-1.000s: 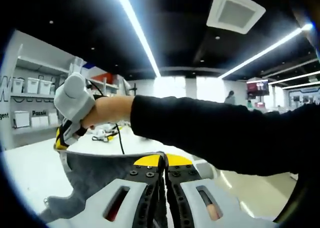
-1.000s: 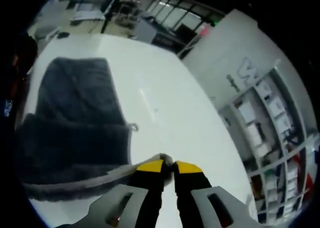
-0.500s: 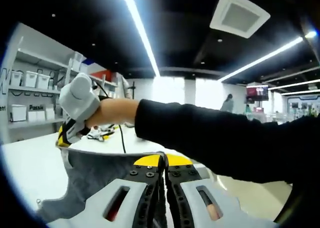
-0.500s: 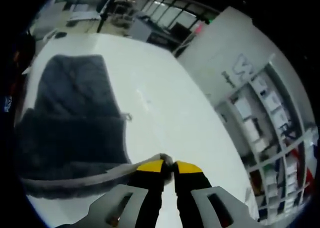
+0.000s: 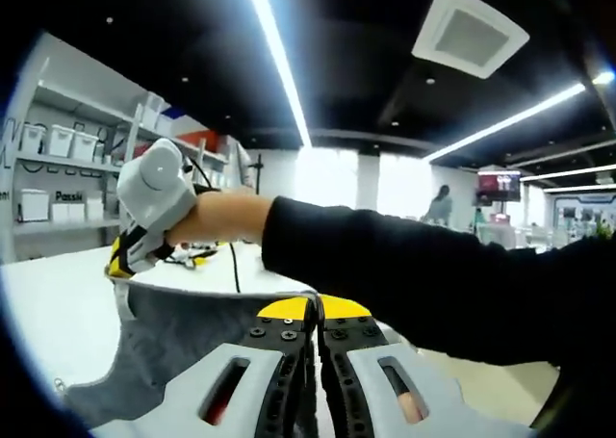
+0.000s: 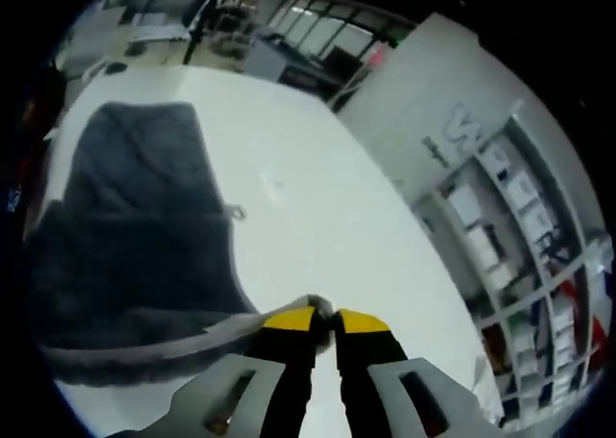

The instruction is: Open the folded towel by lifting each exposed corner and separating the folded layers until the towel lies flat within the target outline without major curled edges

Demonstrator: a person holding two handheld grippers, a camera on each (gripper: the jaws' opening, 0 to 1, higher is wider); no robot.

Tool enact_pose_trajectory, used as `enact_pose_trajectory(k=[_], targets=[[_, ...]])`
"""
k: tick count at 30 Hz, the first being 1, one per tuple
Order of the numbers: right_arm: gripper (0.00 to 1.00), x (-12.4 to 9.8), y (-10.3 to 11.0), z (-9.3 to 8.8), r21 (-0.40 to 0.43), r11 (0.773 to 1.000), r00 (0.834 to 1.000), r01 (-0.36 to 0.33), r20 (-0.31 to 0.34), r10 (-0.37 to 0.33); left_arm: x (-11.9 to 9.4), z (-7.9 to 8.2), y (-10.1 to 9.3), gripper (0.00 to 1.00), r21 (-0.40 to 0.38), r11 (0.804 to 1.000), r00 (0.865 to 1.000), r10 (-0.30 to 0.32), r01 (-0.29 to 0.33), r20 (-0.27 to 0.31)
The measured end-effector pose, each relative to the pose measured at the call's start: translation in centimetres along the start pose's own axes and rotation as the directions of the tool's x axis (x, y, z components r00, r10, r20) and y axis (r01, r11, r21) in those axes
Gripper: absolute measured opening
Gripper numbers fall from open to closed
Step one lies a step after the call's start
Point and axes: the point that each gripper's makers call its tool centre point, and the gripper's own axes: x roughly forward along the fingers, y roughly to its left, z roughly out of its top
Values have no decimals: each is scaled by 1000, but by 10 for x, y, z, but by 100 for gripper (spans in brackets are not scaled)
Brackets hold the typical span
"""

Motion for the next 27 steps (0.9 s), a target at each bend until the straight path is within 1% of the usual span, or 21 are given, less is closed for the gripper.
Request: enact_pose_trajectory(k=[6, 9, 12, 14, 15, 16, 18, 20, 22, 24, 25, 27], targets=[[4, -2, -5, -9, 0, 1000, 1000, 3, -9, -3, 17, -2, -2, 0, -13, 1000, 1000, -2, 2, 8], [4, -2, -1, -16, -14, 1000, 1000, 3, -28, -3, 25, -5, 0, 0, -13, 1000, 1000, 1, -1, 8], [4, -1, -7, -20, -16, 1000, 1000, 7, -27, -8, 31, -6, 1, 0, -37, 999, 1000, 3, -2, 17], [4, -1, -6, -19, -10, 1000, 1000, 8, -24, -8, 35, -7, 2, 0, -58, 998, 1000, 2, -1, 26], [4, 2, -12, -20, -7, 1000, 1000, 6, -23, -6, 37, -7, 3, 0, -77, 997, 999, 0, 2, 32], [4, 4, -17, -24, -10, 1000, 1000, 6, -25, -6, 40, -8, 4, 0, -88, 996, 999, -1, 4, 35], [4, 4, -16, -28, -10, 1000, 1000, 9, -29, -9, 44, -8, 6, 0, -100, 995, 999, 2, 3, 43], [4, 5, -21, -35, -5, 1000, 999, 14, -30, -14, 49, -9, 8, 0, -118, 993, 999, 5, 2, 53], [4, 5, -21, -42, 1, 1000, 999, 14, -36, -14, 55, -10, 10, 0, -134, 991, 998, 3, 5, 57], [4, 5, -17, -48, 8, 1000, 999, 12, -39, -12, 61, -11, 9, 0, -139, 990, 998, 1, 7, 55], [4, 8, -26, -52, 10, 1000, 999, 10, -41, -10, 63, -12, 9, 0, -139, 990, 999, 0, 8, 53], [4, 8, -30, -57, 15, 1000, 999, 8, -41, -7, 69, -15, 10, 0, -142, 990, 999, -5, 12, 48]])
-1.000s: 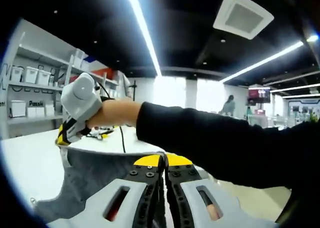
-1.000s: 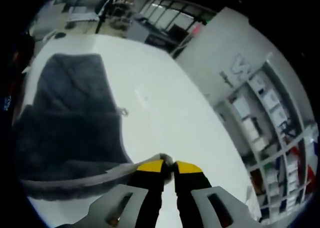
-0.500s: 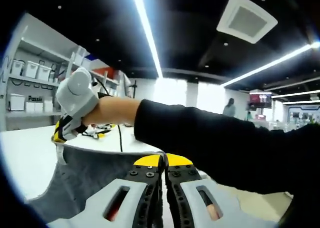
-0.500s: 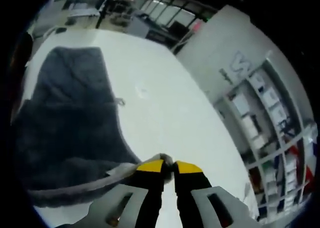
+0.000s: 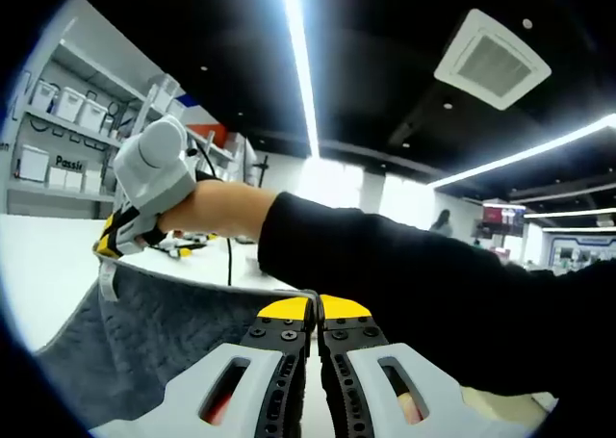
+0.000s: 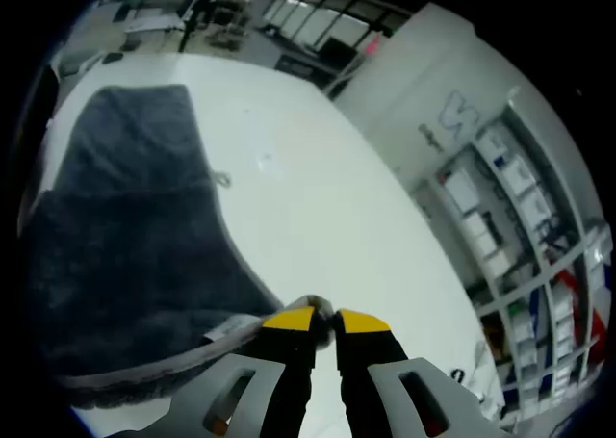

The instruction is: Open the folded towel by lifting each exposed corner and separating the folded layers until the towel lies flat within the target outline without major curled edges

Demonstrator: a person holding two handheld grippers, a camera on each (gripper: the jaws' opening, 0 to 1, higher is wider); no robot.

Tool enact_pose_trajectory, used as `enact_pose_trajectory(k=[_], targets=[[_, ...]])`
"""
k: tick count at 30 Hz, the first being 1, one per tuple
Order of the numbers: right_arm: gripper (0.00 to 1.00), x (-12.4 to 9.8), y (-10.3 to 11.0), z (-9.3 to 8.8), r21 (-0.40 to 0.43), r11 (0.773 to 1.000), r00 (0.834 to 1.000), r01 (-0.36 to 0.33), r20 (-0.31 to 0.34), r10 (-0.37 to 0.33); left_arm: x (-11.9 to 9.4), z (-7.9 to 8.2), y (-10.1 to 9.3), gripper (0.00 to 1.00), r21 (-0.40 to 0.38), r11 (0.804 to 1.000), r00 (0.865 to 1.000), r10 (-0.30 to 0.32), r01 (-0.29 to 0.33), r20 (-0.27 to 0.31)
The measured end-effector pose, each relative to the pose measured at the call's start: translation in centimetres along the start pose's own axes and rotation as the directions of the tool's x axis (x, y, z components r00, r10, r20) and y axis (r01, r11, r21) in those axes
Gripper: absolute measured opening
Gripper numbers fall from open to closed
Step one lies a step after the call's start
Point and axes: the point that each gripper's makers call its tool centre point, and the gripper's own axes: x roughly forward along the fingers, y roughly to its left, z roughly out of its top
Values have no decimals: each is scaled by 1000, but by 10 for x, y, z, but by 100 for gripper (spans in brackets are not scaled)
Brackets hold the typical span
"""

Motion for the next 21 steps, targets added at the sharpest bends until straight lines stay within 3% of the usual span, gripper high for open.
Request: enact_pose_trajectory(k=[3, 10, 21], targets=[[4, 5, 13, -1, 7, 1000, 1000, -6, -8, 6, 6, -6, 2, 0, -10, 1000, 1000, -4, 3, -9], [4, 3, 28, -27, 21, 1000, 999, -17, -27, 18, 18, -23, 7, 0, -45, 999, 999, -1, -1, -35], [4, 11, 28, -59, 24, 1000, 999, -19, -45, 20, 43, -47, 10, 0, -87, 996, 998, -6, 1, -67]])
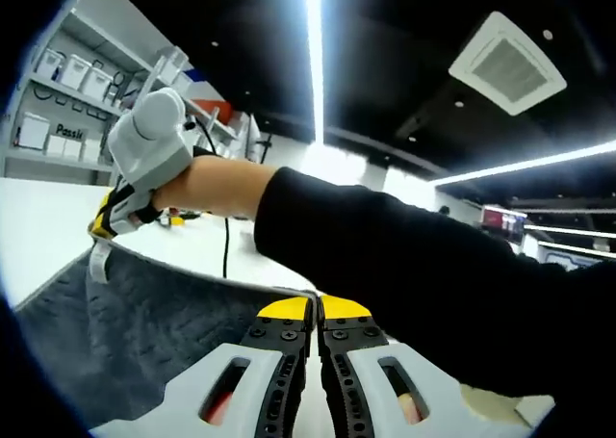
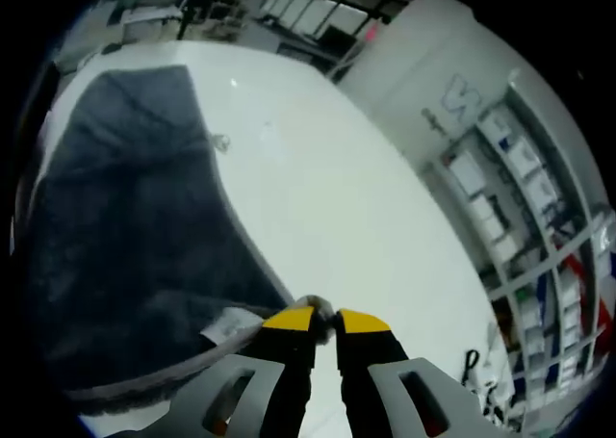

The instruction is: Open the folded towel by lifting each exposed corner and separating the folded layers until the towel lies flat within the target outline without major curled edges

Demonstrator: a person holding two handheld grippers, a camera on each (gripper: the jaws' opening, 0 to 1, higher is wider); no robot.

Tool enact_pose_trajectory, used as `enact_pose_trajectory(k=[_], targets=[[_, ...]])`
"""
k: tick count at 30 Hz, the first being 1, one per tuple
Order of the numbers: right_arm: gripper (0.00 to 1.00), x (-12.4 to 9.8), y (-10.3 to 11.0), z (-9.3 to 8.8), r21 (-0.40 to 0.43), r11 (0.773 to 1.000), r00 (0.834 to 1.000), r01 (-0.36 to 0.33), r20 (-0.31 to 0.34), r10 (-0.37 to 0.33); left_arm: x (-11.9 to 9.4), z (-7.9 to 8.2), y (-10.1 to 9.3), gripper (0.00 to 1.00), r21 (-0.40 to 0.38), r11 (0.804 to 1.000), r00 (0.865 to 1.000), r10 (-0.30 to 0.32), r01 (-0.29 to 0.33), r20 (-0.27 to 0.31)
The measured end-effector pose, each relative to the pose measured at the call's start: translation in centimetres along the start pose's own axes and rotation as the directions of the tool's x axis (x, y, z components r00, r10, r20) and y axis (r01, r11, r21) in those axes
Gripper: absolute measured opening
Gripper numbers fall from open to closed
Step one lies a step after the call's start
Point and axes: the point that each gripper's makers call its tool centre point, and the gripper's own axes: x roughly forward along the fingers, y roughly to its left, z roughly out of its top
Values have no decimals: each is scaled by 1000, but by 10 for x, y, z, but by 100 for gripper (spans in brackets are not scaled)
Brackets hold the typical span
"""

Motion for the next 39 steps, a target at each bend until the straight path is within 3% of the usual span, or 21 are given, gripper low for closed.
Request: enact_pose_trajectory(k=[10, 17, 22, 29, 39], targets=[[4, 36, -1, -41, 32, 999, 999, -39, -36, 40, 21, -33, 13, 0, -57, 998, 998, -1, -2, -60], [4, 50, 0, -57, 42, 997, 997, -59, -54, 61, 36, -42, 25, 0, -83, 997, 996, -5, -3, -88], [4, 56, 3, -68, 51, 996, 995, -73, -70, 77, 42, -63, 23, 0, -94, 996, 992, -9, -3, -127], [4, 58, 8, -78, 66, 994, 993, -85, -80, 91, 48, -82, 23, 0, -99, 995, 988, -14, -1, -157], [4, 59, 5, -75, 83, 993, 993, -90, -65, 95, 60, -108, 26, 0, -72, 997, 975, 0, -16, -220]])
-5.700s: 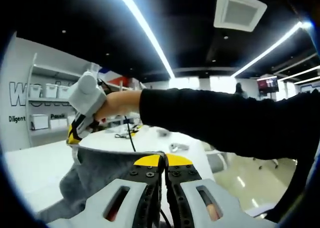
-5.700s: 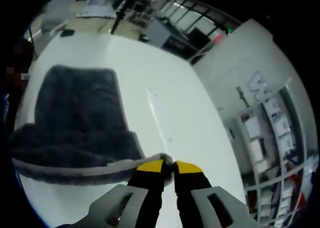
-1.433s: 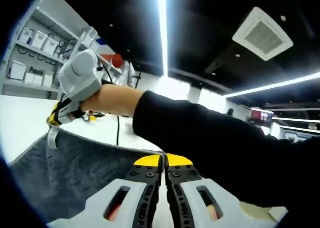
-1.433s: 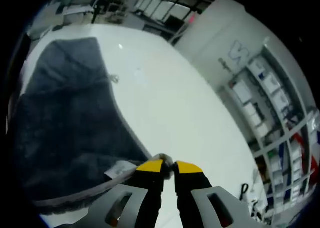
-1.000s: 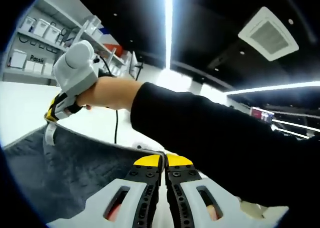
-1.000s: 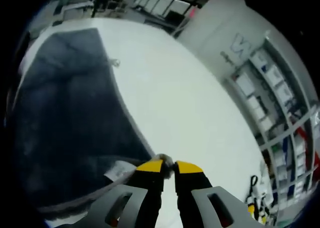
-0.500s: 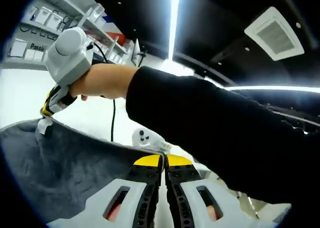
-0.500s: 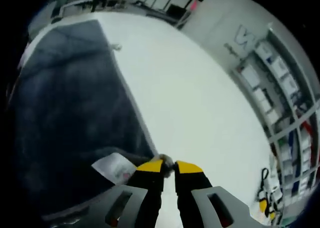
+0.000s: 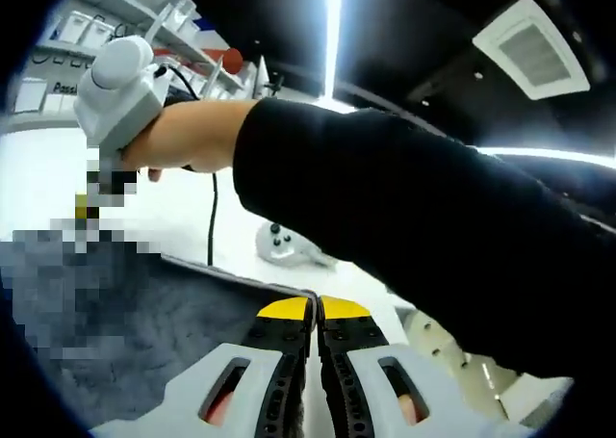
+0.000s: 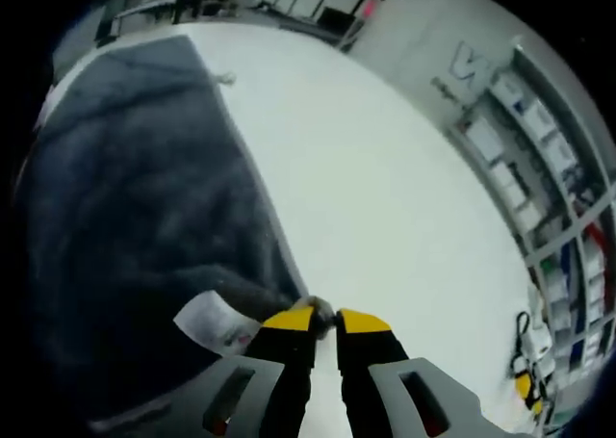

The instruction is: Open the folded towel by lifting each exposed corner and separating the folded layers until the towel lies flat within the target outline without major curled edges

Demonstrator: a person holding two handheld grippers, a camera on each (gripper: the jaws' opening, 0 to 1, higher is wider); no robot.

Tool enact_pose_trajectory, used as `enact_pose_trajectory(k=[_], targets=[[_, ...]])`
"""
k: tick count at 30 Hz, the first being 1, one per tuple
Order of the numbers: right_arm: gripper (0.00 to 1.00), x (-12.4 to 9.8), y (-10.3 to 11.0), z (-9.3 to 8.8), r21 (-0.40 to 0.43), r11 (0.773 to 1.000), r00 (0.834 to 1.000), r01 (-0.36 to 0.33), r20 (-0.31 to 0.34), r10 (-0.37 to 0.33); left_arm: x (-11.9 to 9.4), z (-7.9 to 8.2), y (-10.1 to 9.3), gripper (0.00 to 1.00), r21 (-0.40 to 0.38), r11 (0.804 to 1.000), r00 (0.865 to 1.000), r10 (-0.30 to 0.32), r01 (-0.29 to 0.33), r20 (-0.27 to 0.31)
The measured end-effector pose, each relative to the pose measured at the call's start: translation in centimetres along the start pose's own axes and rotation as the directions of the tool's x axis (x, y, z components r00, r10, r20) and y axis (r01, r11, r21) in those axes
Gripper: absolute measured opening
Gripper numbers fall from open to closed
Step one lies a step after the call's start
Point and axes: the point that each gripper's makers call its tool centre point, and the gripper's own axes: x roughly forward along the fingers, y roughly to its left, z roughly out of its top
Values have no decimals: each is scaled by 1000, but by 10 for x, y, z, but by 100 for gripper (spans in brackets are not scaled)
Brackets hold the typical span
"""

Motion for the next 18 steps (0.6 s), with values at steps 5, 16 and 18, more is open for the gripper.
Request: enact_pose_trajectory(k=[5, 16, 18], targets=[[4, 5, 33, -8, 7, 1000, 1000, 9, 13, -9, 9, -8, 3, 0, 11, 1000, 999, 12, -11, -37], [43, -10, 7, -10, 111, 988, 990, 108, 77, -117, 9, -16, 5, 8, 37, 999, 997, 6, -4, -72], [51, -14, 6, -13, 124, 986, 991, 112, 63, -121, 10, -15, 6, 26, 45, 999, 998, 19, -16, -63]])
